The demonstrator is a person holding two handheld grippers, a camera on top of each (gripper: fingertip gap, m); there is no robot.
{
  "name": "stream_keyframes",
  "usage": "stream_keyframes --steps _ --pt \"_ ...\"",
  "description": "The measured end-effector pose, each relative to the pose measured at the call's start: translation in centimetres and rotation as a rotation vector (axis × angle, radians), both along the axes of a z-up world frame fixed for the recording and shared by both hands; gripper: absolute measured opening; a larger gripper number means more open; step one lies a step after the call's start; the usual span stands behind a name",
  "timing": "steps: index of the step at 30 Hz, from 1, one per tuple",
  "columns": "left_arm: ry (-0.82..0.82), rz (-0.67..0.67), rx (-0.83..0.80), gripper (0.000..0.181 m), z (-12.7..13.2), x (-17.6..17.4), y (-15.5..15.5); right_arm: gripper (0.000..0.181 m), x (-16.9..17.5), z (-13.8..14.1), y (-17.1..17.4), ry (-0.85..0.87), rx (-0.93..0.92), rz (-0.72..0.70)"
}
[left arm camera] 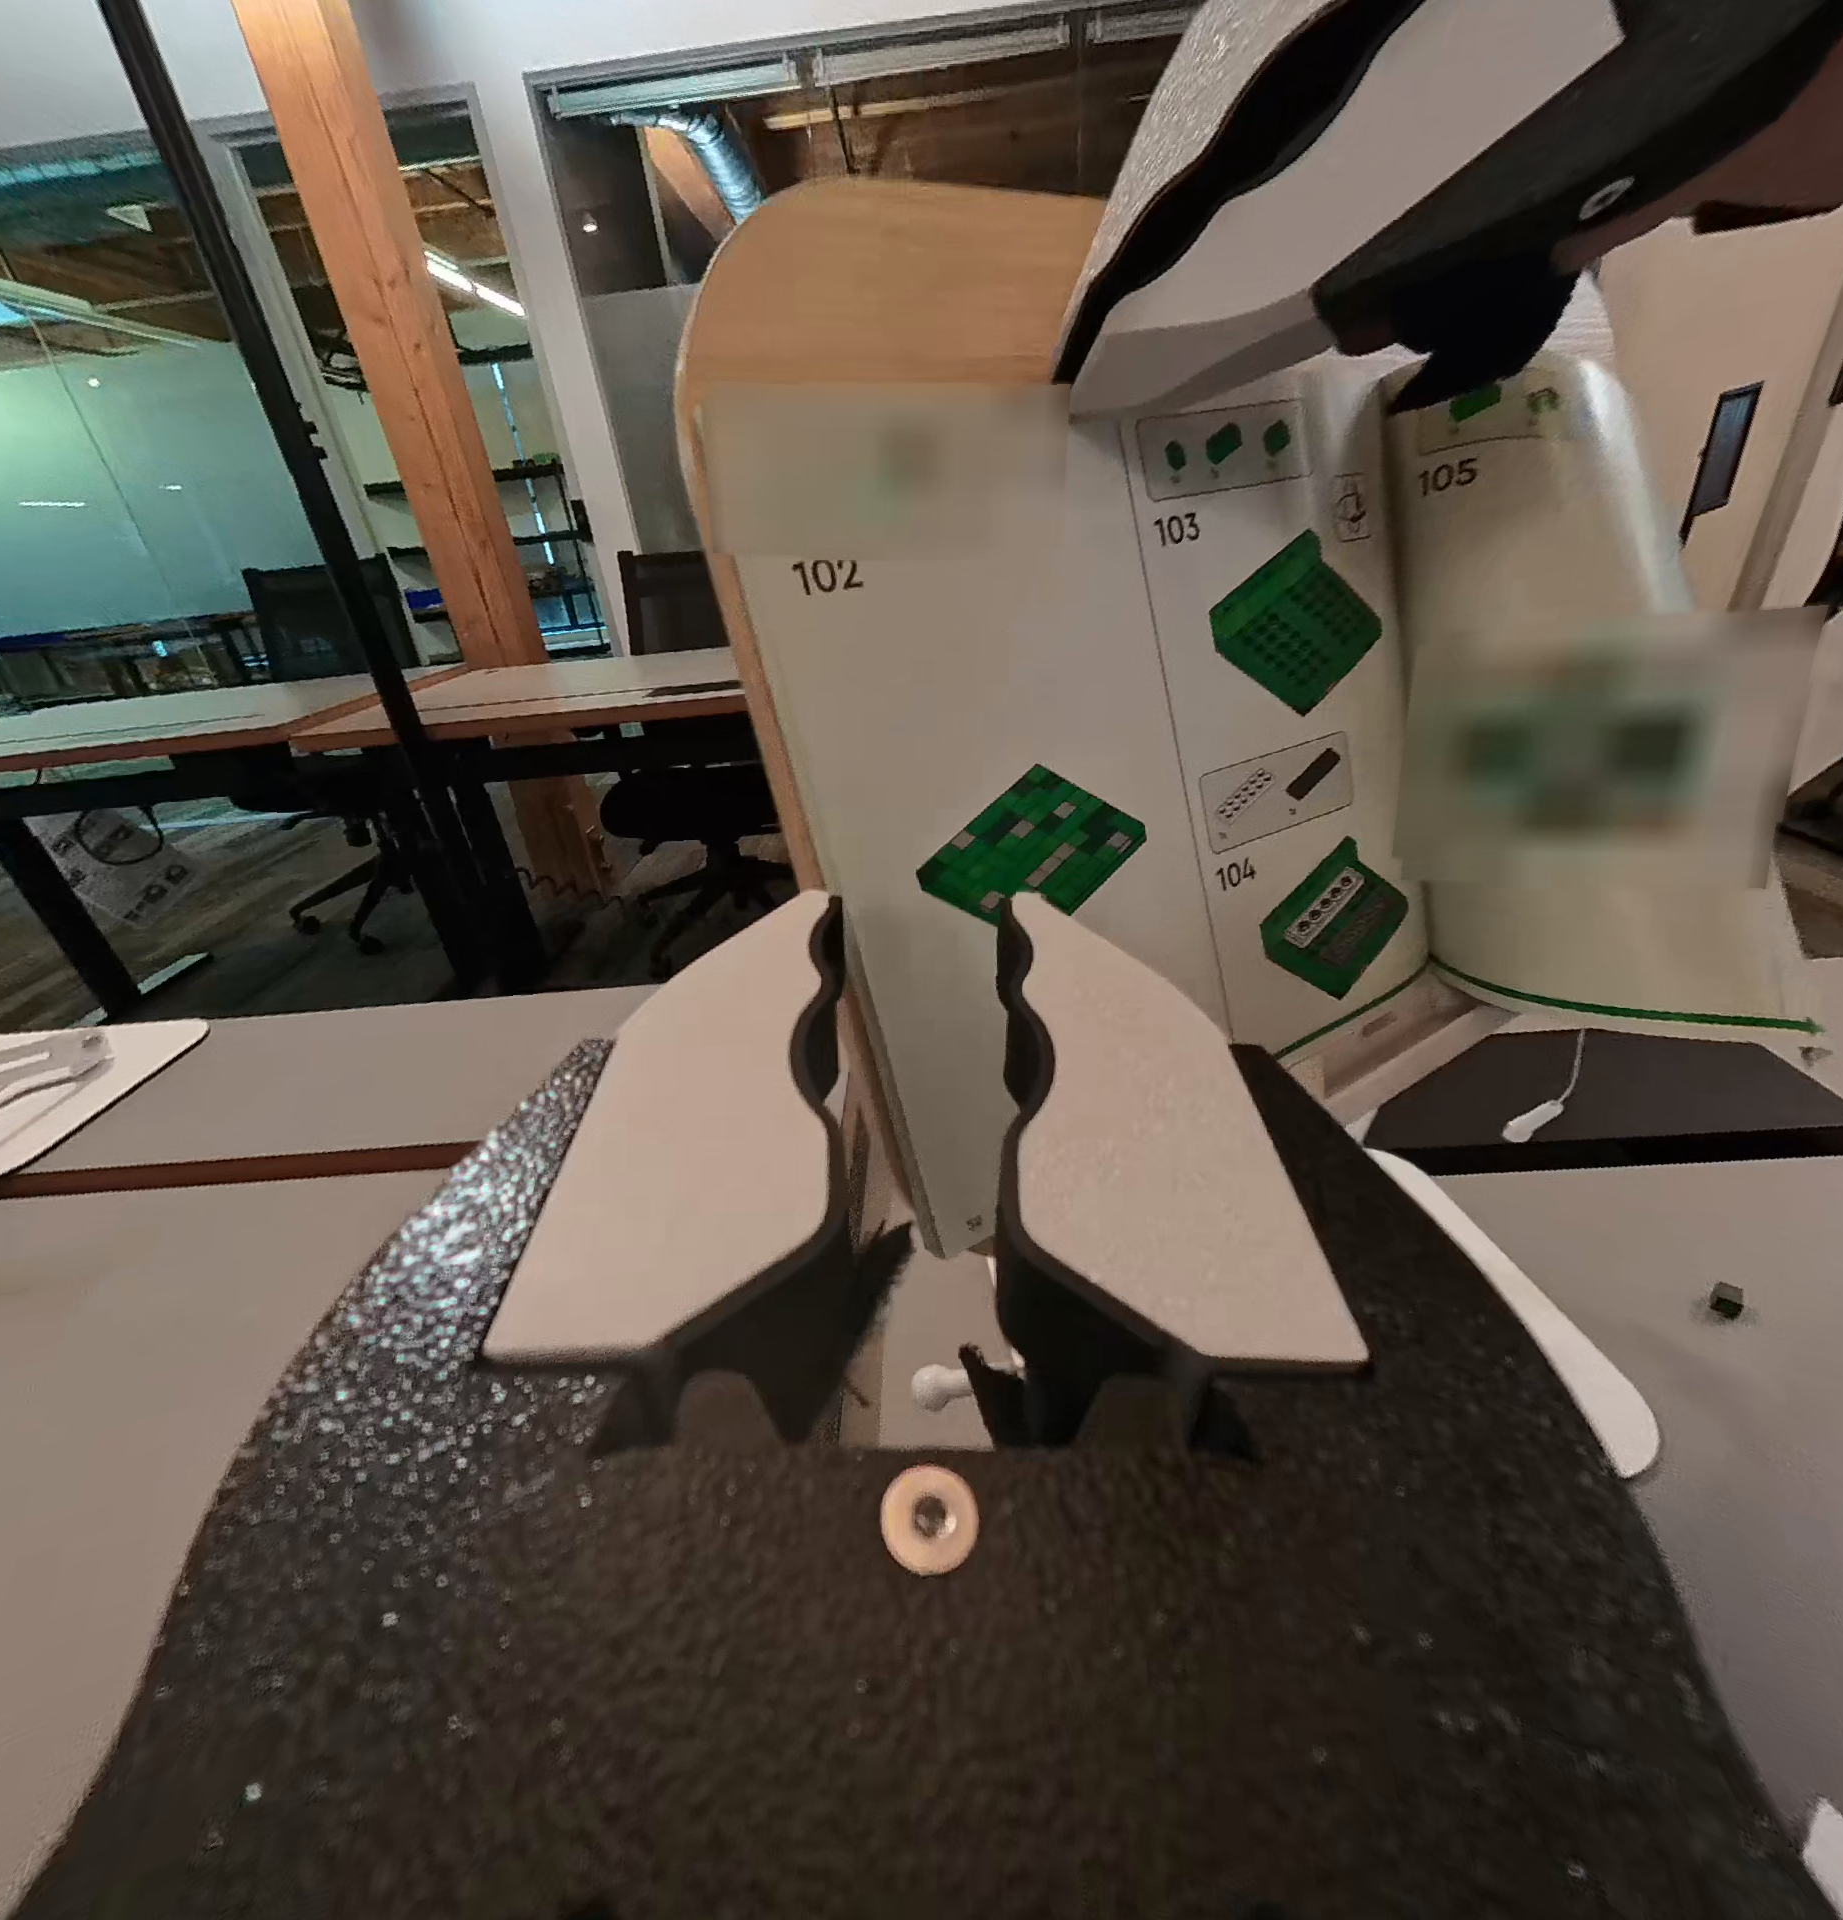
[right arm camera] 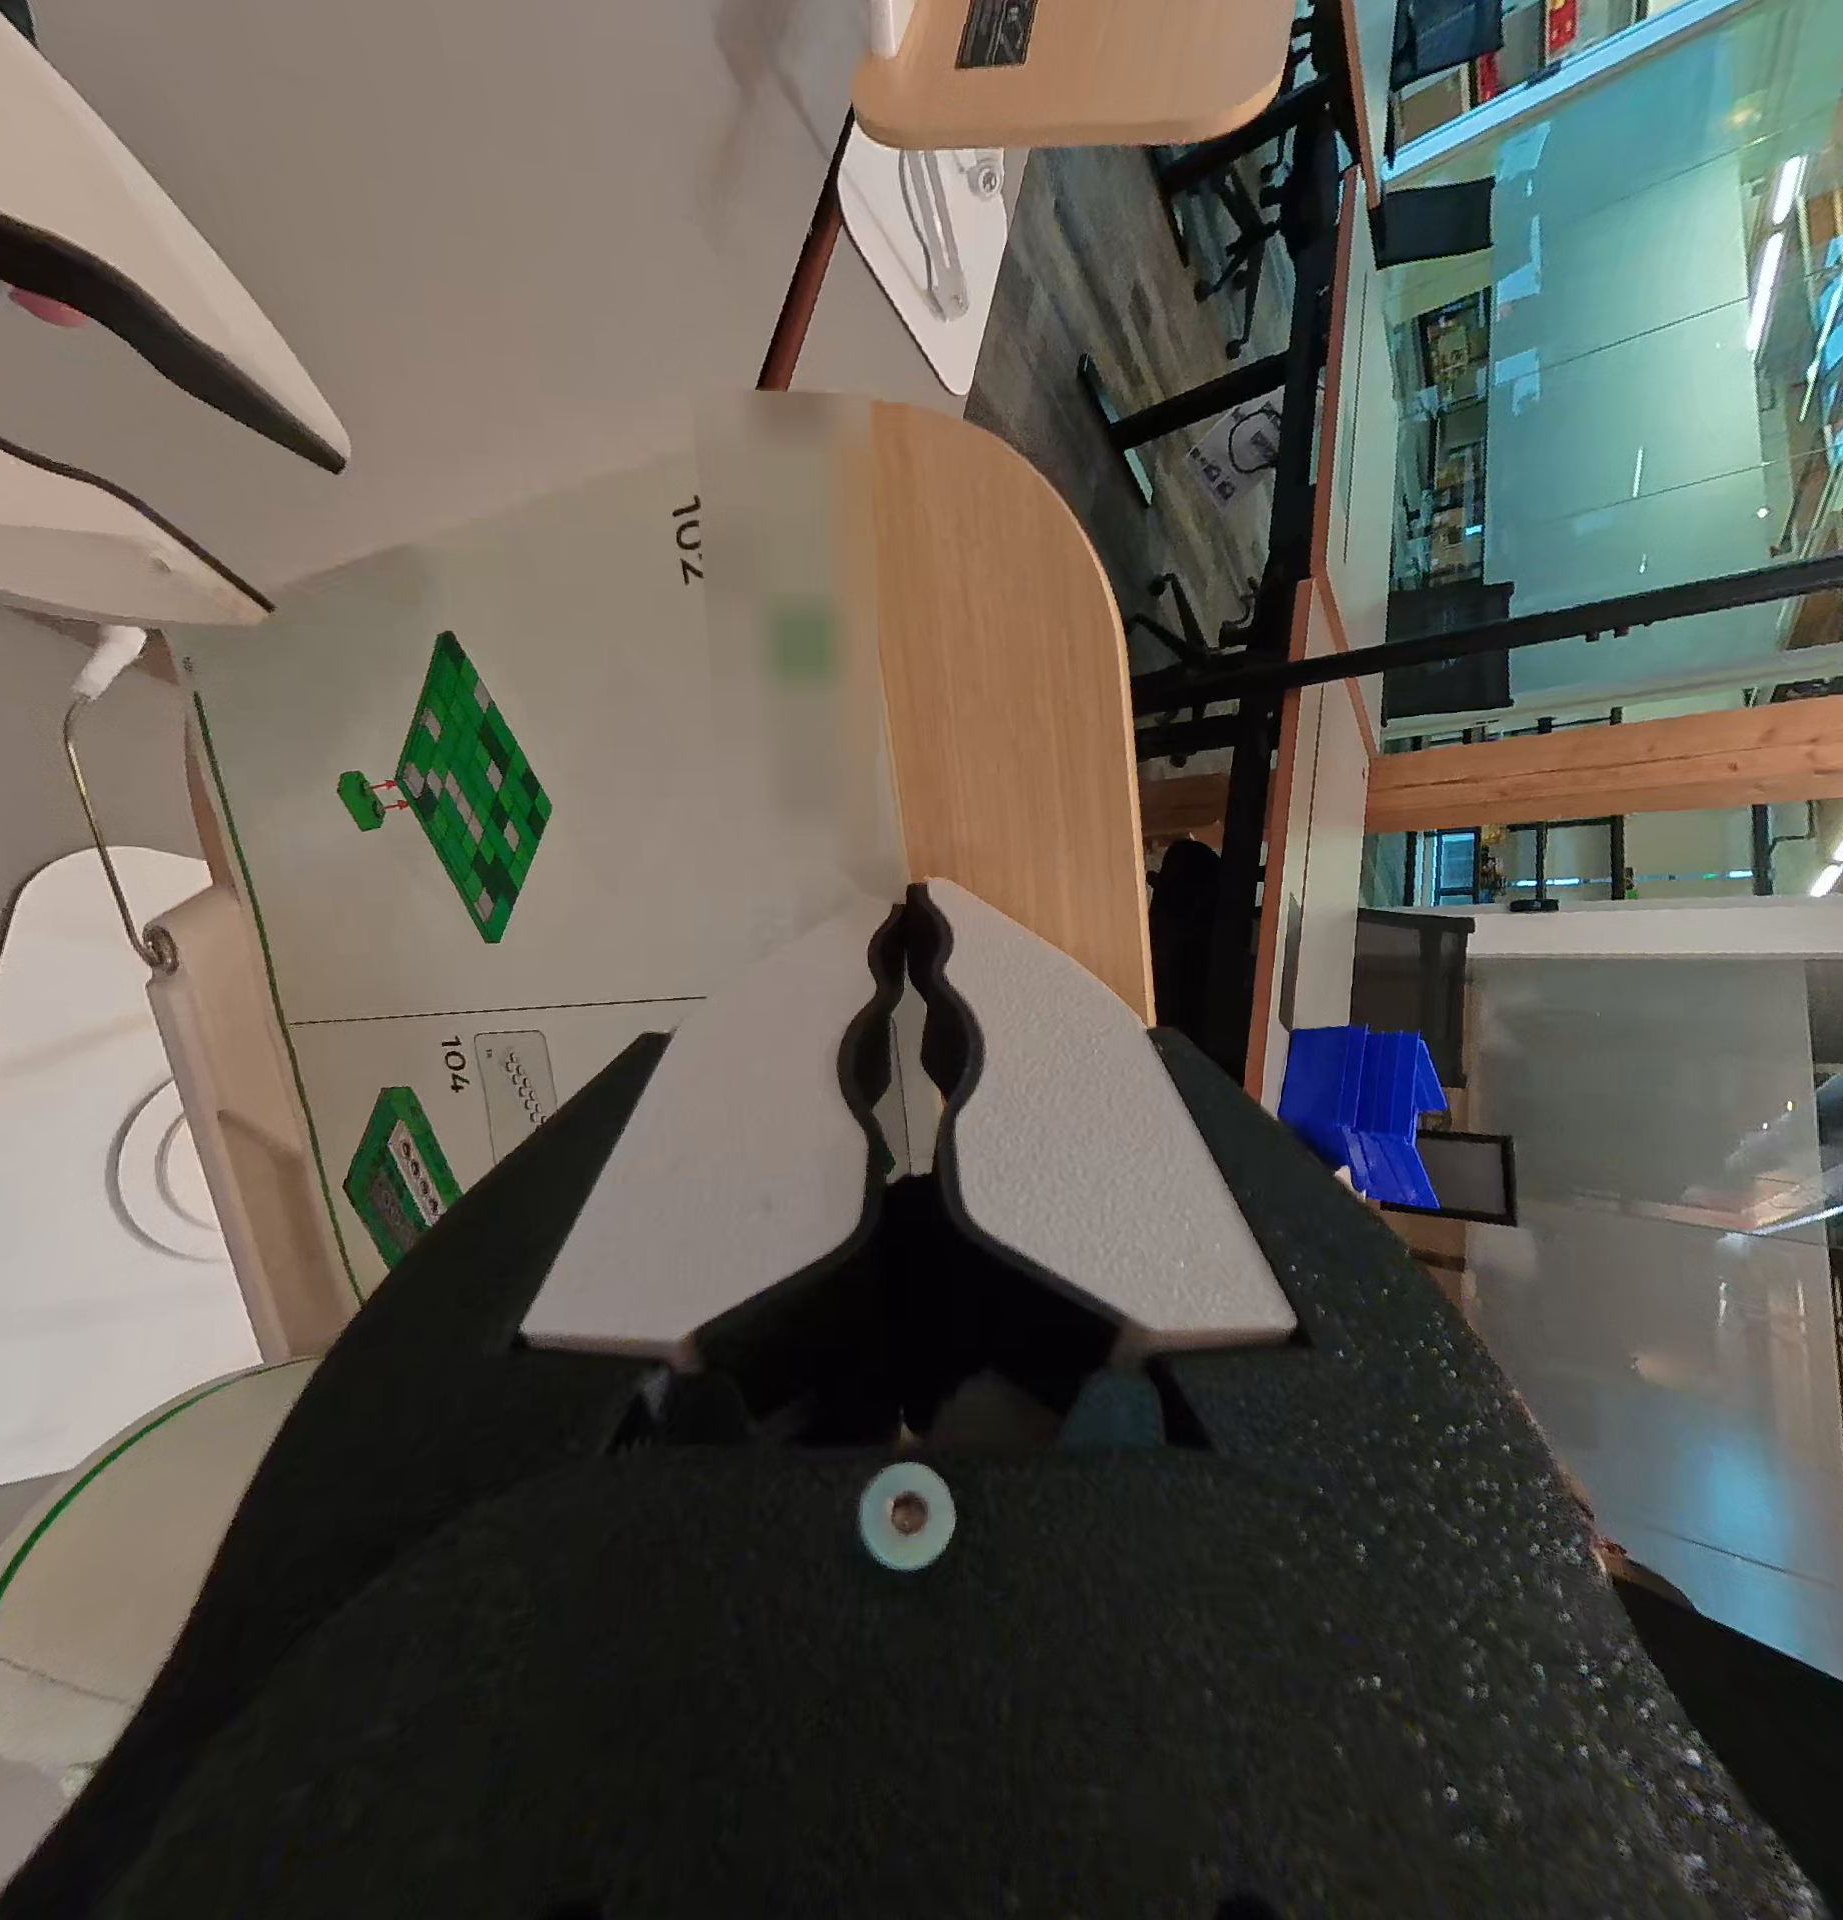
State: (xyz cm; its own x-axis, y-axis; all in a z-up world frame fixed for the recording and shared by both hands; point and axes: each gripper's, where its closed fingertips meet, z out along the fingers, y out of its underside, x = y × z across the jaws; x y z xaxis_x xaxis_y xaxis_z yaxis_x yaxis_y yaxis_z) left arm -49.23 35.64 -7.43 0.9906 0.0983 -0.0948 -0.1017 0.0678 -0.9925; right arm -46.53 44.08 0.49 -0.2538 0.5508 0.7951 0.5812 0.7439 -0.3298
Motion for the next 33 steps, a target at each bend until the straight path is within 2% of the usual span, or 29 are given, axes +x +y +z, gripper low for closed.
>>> stream_keyframes --steps 7,9,10,13,15,17,20,23,25,30,33 --pt "-0.044 0.041 -0.005 0.027 -1.3 -1.2 -1.1 0.0 -1.3 0.0 -1.0 0.047 -0.015 0.021" --pt "-0.063 0.043 0.008 0.027 -1.5 -1.2 -1.6 0.0 -1.2 0.7 -0.8 0.109 -0.013 0.0" --pt "-0.072 0.042 0.011 0.027 -1.8 -1.2 -1.9 0.012 -0.8 1.4 -0.6 0.162 -0.013 -0.014" --pt "-0.093 0.026 0.018 0.026 -2.4 -0.7 -2.3 0.031 1.9 3.2 -1.2 0.336 -0.151 -0.046" --pt "-0.089 -0.032 0.031 0.024 -2.5 0.7 -2.2 0.033 5.2 3.7 -1.2 0.449 -0.18 -0.098" --pt "-0.044 -0.125 0.012 0.023 -2.6 3.2 -1.7 0.031 9.5 3.2 -0.8 0.534 -0.132 -0.163" --pt "0.068 -0.255 -0.098 0.015 -4.0 7.5 -0.3 0.027 16.0 0.8 -0.3 0.634 -0.129 -0.25" --pt "0.101 -0.441 -0.213 0.009 -5.6 12.6 1.1 0.024 21.4 -3.0 0.6 0.68 -0.203 -0.333" --pt "0.142 -0.504 -0.286 0.005 -6.4 15.0 2.4 0.022 24.6 -5.6 1.8 0.713 -0.282 -0.406" --pt "0.2 -0.572 -0.396 0.002 -7.0 19.8 6.0 0.02 29.0 -12.3 4.4 0.829 -0.573 -0.54" --pt "0.245 -0.543 -0.394 0.0 -6.1 21.2 8.3 0.02 30.0 -16.0 5.7 0.861 -0.686 -0.61"
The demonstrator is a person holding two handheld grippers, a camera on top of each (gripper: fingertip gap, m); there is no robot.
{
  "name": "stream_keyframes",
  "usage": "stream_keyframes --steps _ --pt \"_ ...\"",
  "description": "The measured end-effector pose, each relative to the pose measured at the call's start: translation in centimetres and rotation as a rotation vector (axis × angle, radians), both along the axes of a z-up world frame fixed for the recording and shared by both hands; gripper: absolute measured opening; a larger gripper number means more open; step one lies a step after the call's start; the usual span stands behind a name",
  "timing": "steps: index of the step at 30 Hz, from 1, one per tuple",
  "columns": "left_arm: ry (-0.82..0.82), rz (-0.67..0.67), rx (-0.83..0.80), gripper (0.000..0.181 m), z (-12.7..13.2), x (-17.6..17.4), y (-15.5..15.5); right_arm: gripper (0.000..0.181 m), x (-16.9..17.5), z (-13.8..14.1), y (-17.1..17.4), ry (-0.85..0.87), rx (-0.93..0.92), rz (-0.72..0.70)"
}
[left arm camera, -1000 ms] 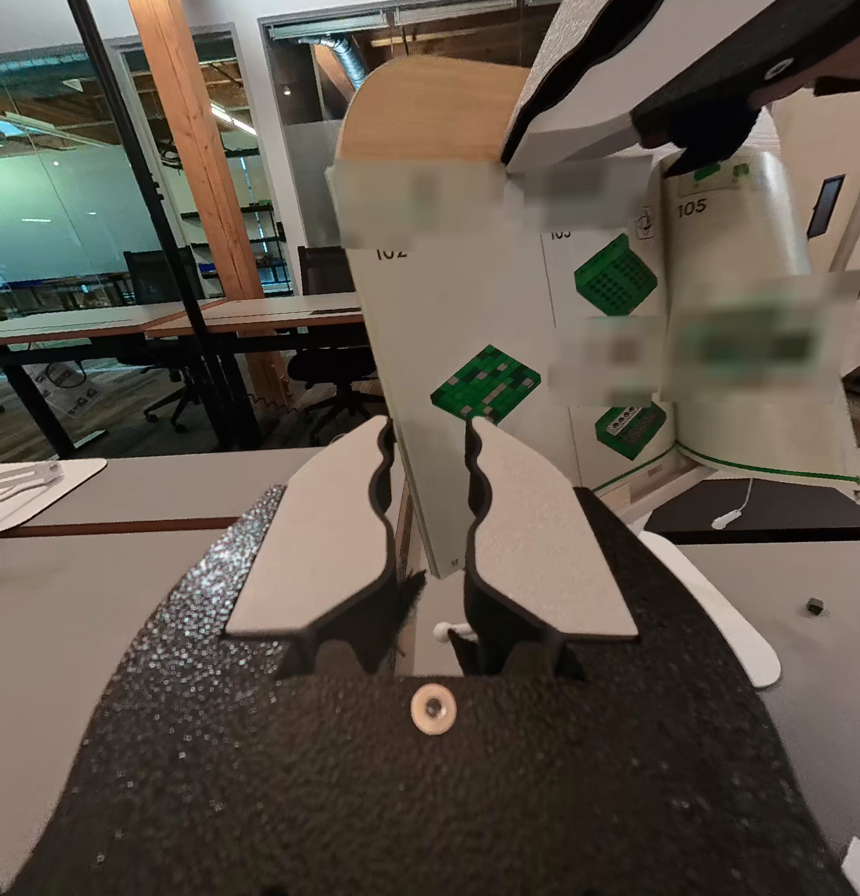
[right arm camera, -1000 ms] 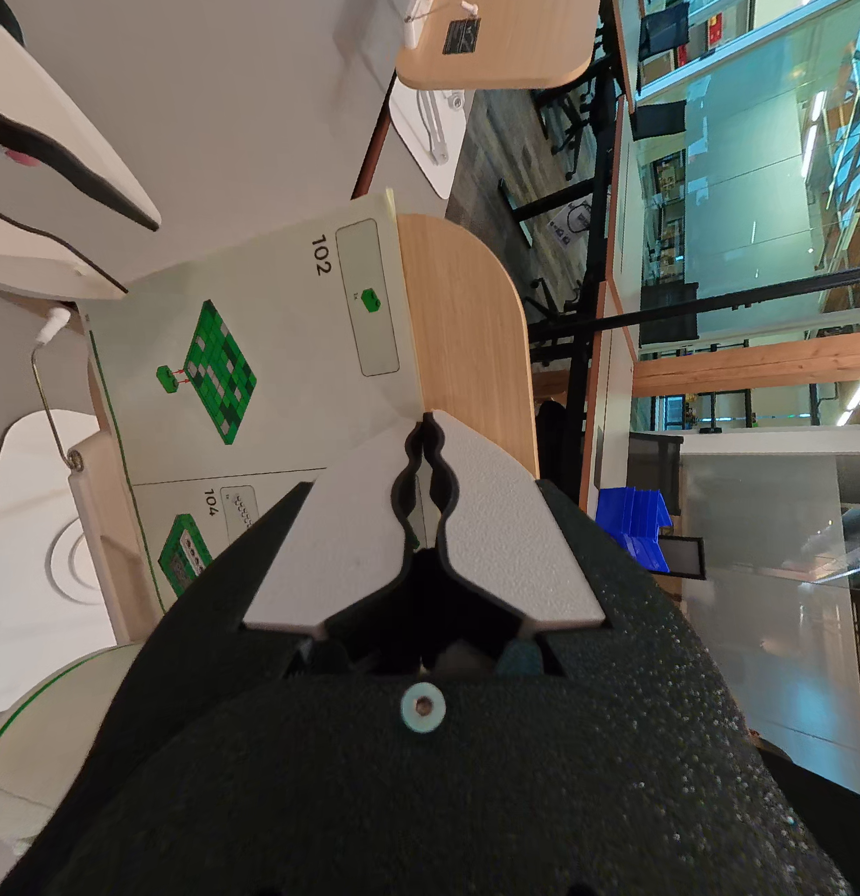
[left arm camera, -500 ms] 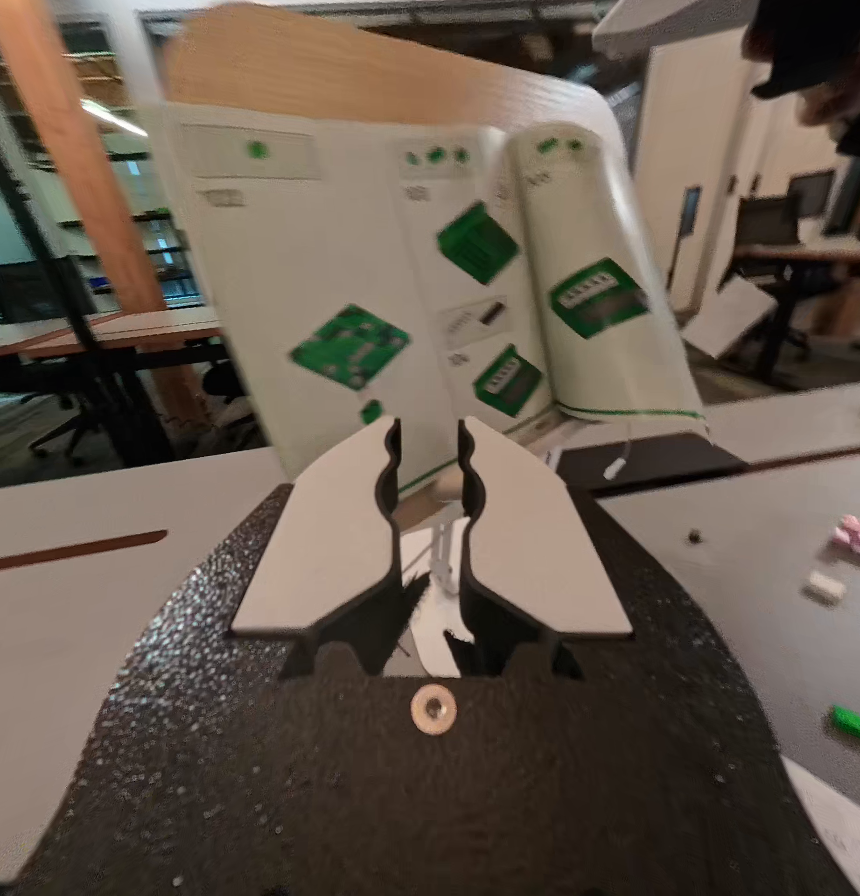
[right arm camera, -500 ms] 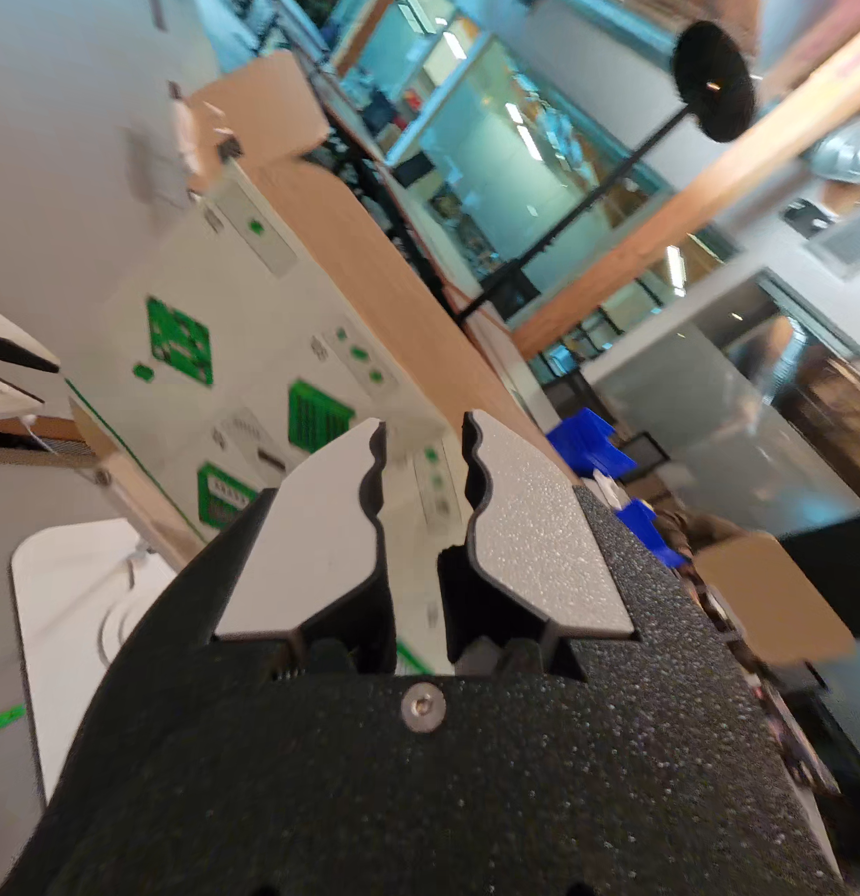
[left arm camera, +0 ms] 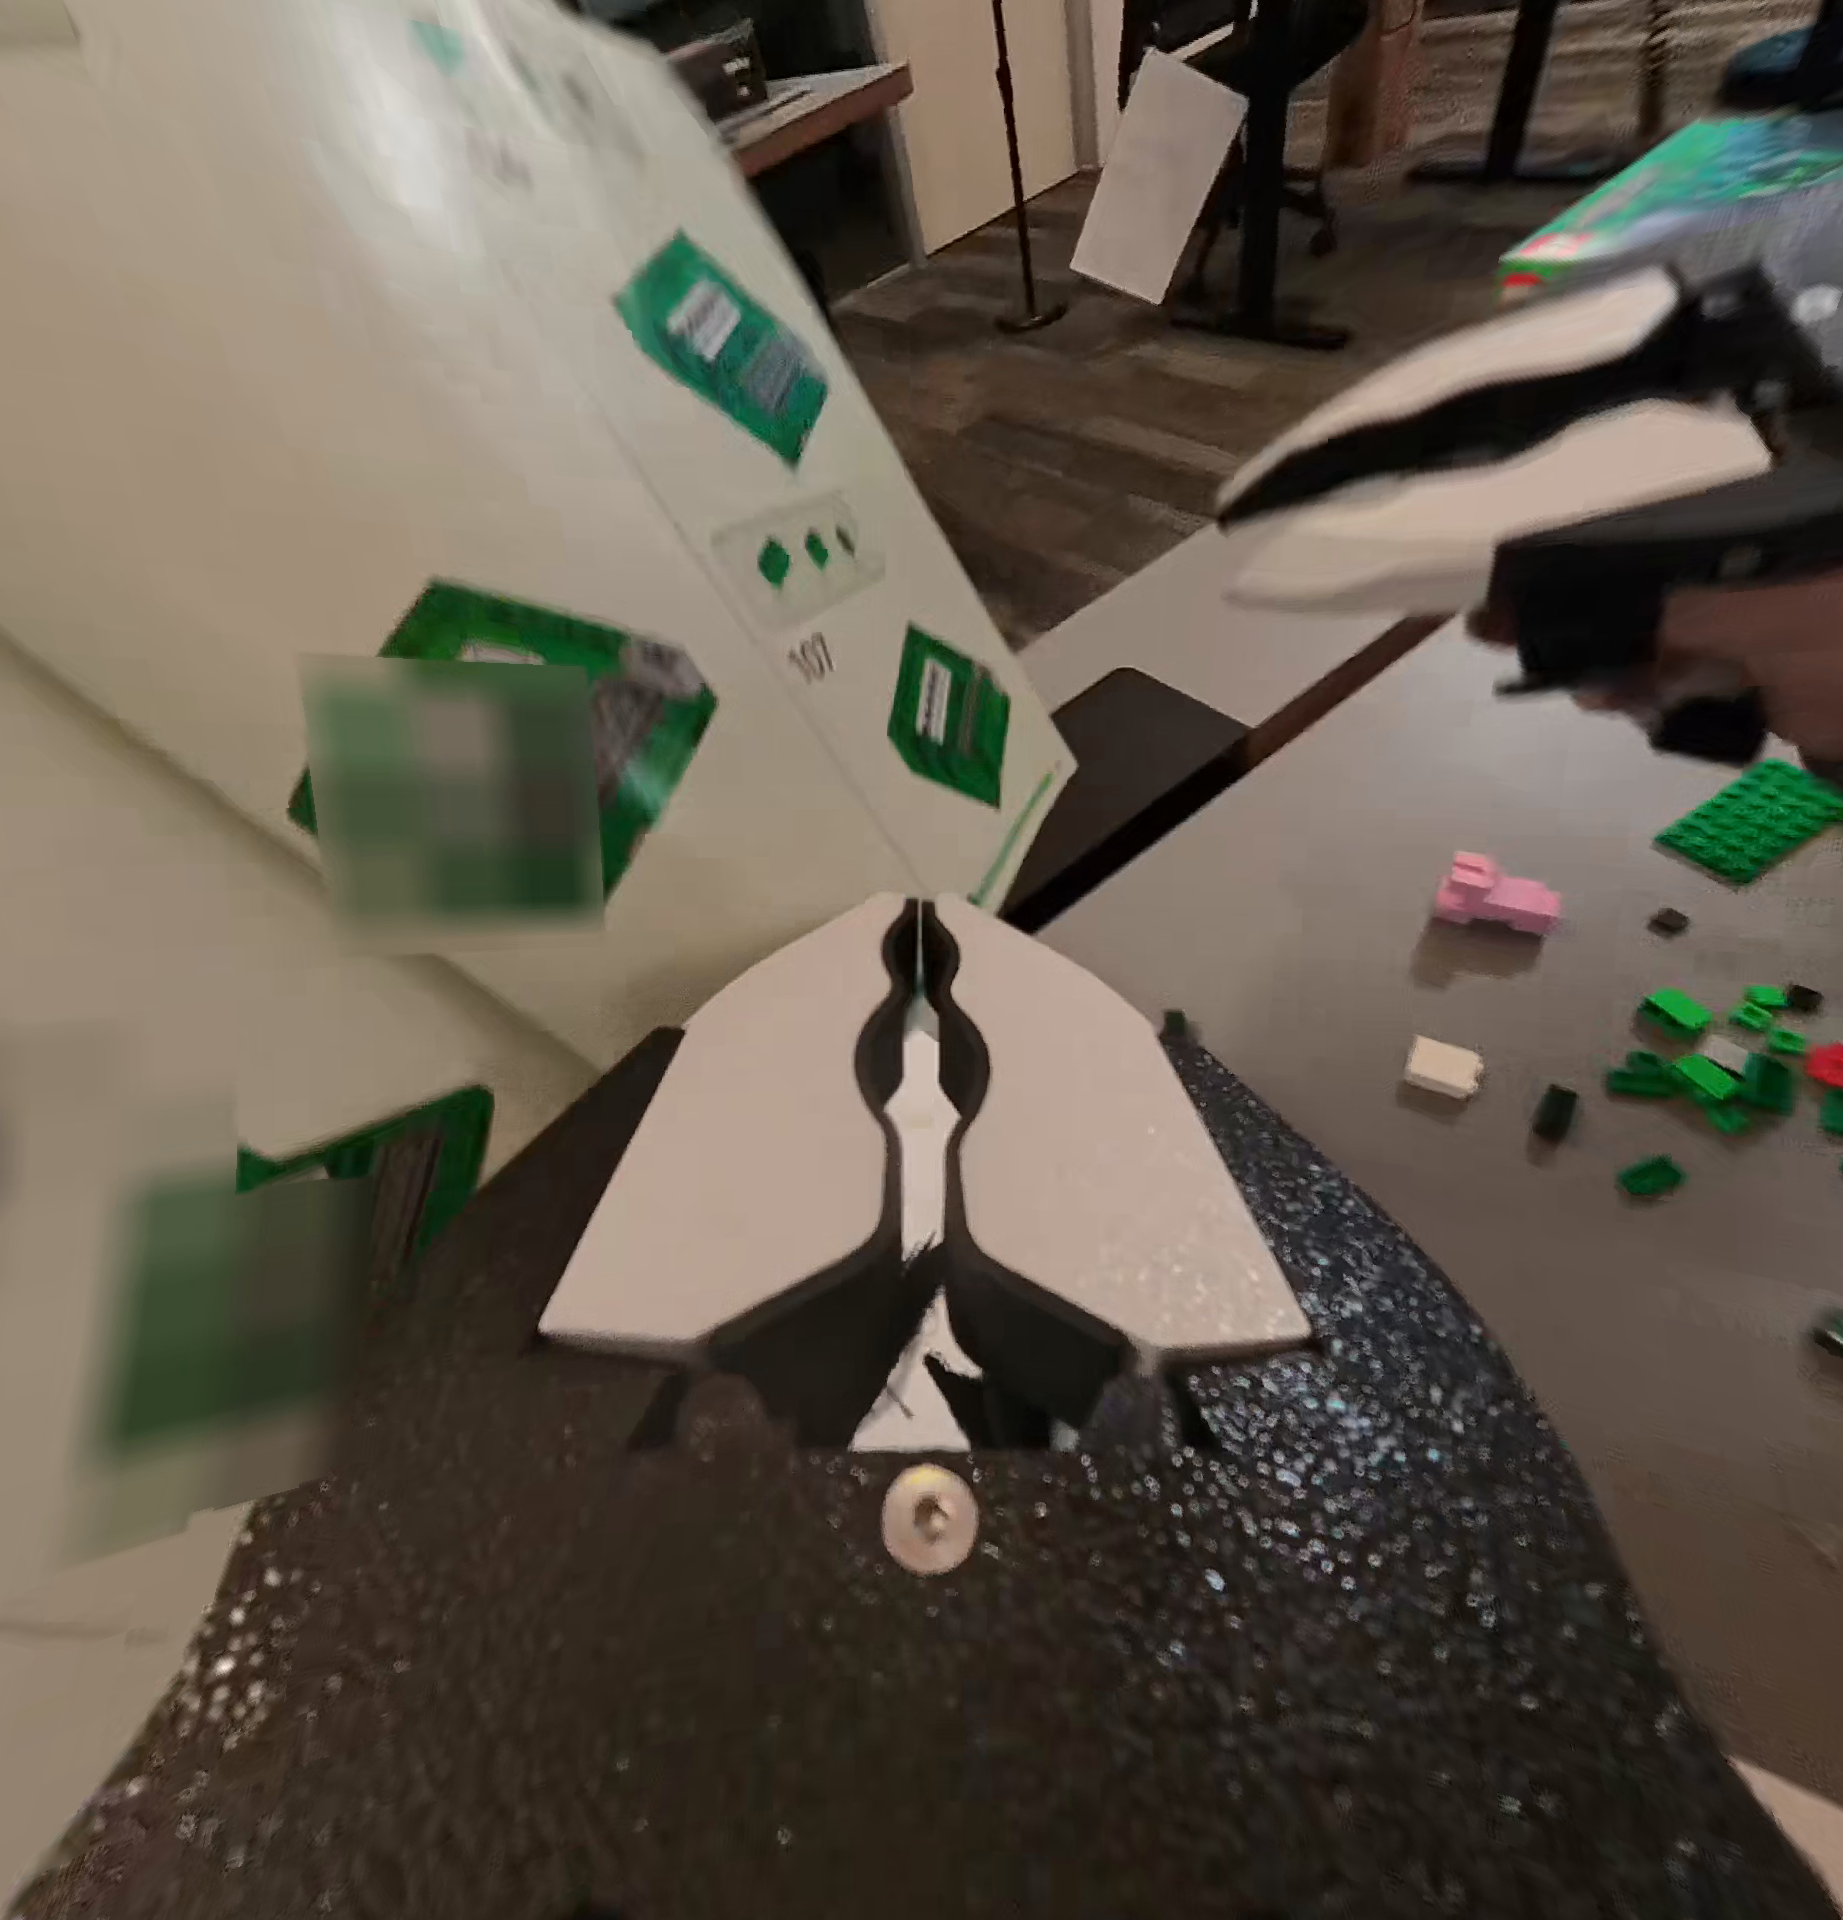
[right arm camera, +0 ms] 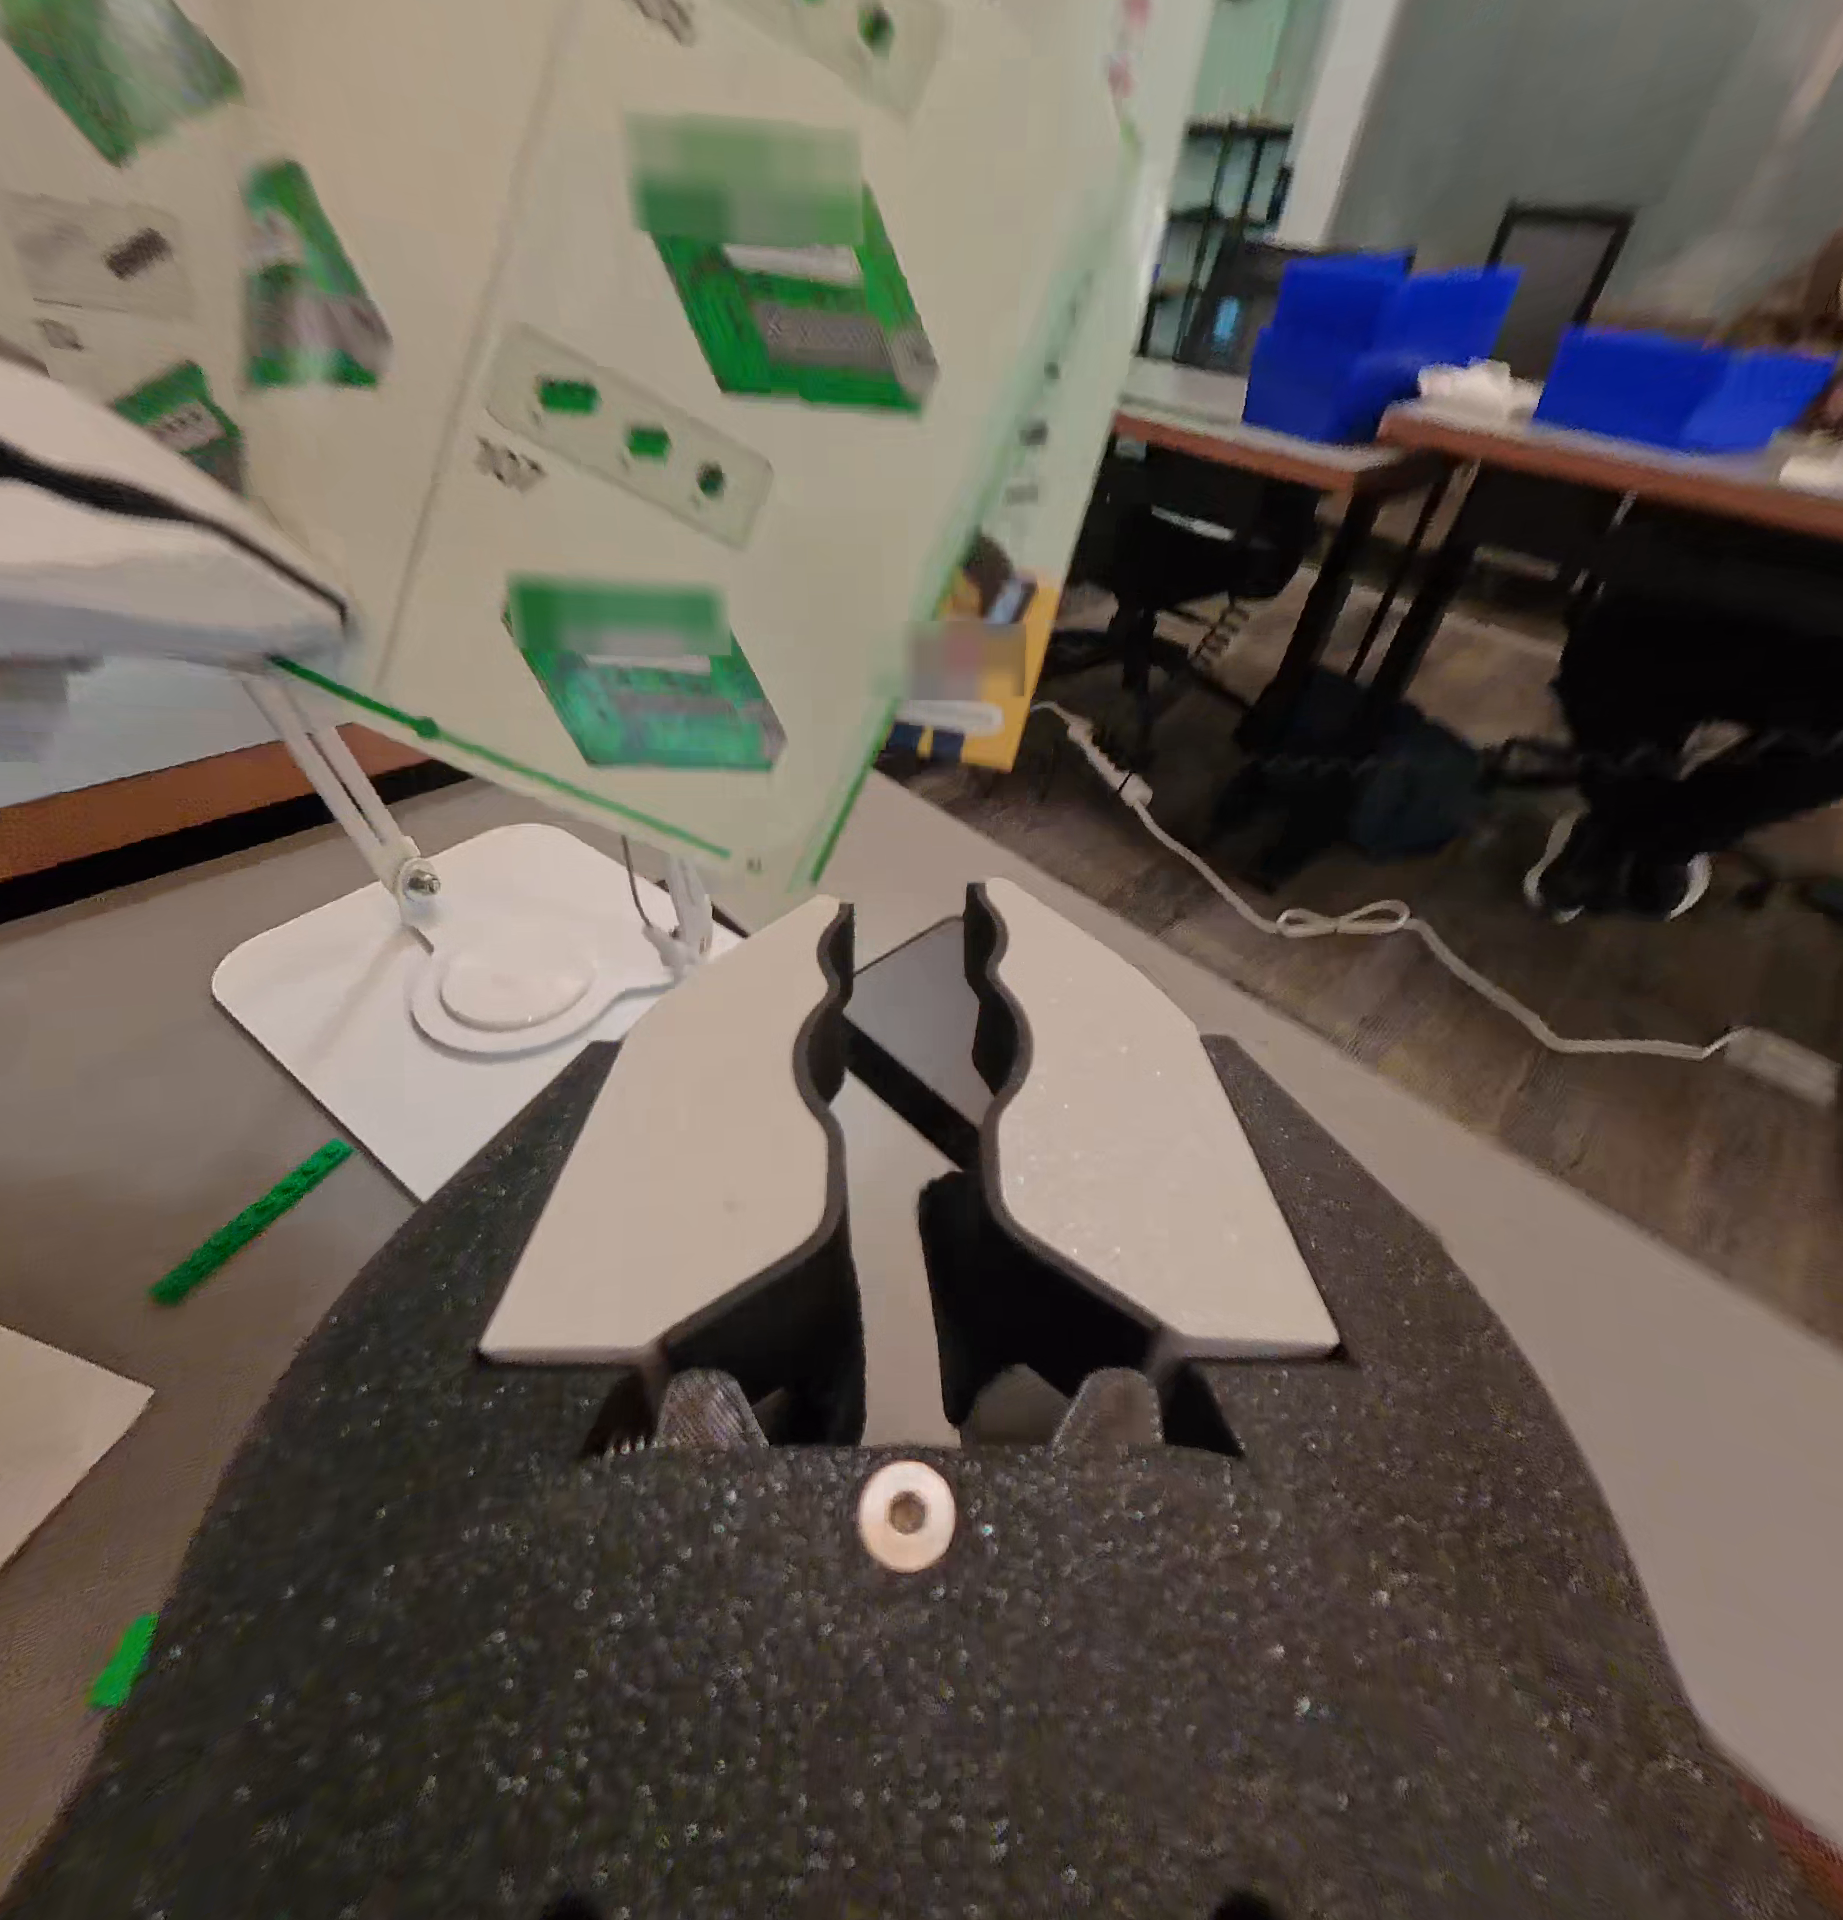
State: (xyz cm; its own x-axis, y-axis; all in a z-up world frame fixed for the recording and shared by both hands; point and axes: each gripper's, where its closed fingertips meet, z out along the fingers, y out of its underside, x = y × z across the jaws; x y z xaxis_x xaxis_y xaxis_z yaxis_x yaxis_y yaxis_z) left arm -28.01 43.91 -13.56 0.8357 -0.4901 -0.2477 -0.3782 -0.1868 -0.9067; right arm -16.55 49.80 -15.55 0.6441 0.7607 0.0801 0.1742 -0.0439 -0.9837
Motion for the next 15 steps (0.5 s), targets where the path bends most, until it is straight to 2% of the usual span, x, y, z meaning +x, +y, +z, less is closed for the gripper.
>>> stream_keyframes --steps 3,7,9,12,15 --pt "0.058 0.04 0.026 0.0 0.9 0.5 2.1 0.02 -0.8 -3.1 0.4 0.079 -0.135 0.012" --pt "0.136 0.035 -0.084 0.0 0.1 0.9 3.1 0.023 -3.1 -5.7 -0.3 0.158 -0.282 0.089" --pt "0.139 0.02 -0.137 0.0 -0.4 1.0 2.6 0.025 -4.3 -5.9 -0.8 0.204 -0.316 0.153" --pt "0.121 0.027 -0.092 0.0 -0.2 0.9 2.8 0.025 -7.5 -5.6 -3.3 0.28 -0.44 0.398" --pt "0.141 0.042 -0.074 0.0 -0.5 0.8 3.5 0.027 -8.5 -5.0 -1.7 0.357 -0.474 0.341"
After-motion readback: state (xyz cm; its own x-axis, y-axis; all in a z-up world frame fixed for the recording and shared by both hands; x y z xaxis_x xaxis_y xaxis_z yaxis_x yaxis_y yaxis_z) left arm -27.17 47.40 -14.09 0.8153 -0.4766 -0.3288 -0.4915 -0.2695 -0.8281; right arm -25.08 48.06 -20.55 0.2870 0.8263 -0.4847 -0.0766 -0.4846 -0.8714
